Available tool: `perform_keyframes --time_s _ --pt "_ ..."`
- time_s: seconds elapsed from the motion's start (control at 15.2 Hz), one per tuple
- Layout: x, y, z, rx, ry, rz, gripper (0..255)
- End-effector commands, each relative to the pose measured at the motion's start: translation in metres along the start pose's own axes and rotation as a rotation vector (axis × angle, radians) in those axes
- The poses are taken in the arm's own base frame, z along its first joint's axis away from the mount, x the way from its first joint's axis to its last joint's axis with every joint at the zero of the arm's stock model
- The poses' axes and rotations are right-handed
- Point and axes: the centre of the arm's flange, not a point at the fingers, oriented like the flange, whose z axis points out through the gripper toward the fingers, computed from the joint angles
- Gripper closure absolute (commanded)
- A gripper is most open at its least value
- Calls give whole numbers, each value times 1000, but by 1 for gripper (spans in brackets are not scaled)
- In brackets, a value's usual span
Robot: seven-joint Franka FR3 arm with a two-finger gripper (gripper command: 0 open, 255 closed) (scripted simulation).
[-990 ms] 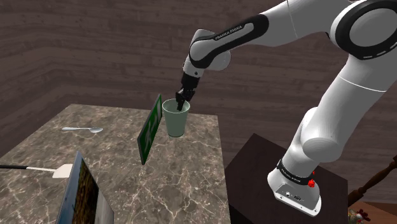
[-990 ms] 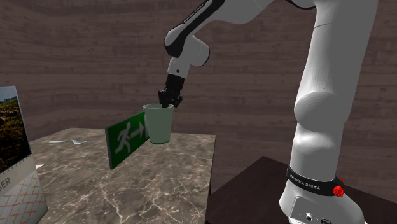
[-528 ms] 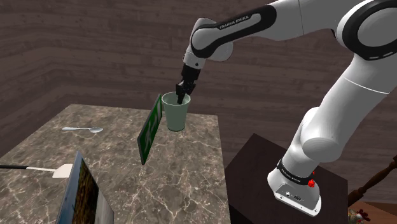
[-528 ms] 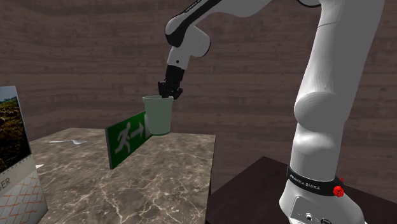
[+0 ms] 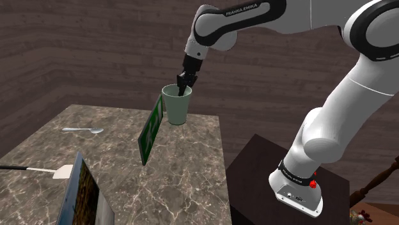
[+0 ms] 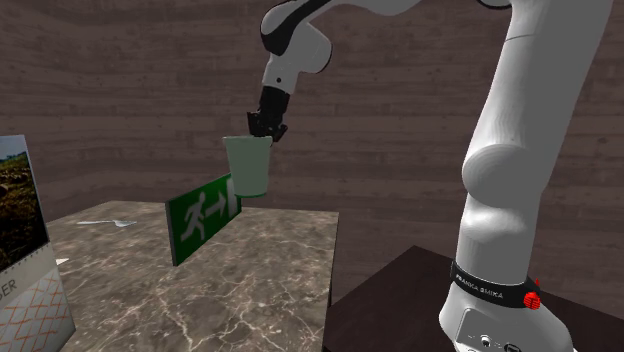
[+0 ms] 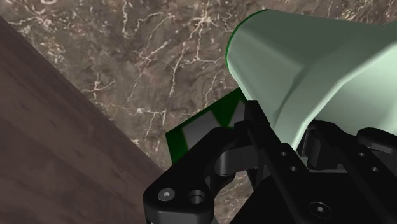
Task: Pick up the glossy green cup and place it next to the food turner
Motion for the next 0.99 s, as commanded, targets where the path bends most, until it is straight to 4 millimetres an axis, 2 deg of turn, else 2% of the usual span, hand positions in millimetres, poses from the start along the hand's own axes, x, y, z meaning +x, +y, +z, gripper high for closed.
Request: perform_keyframes --time_s 0.0,0.92 --pt "2 -4 -11 0 1 0 255" --pt "11 -25 -81 0 1 0 255"
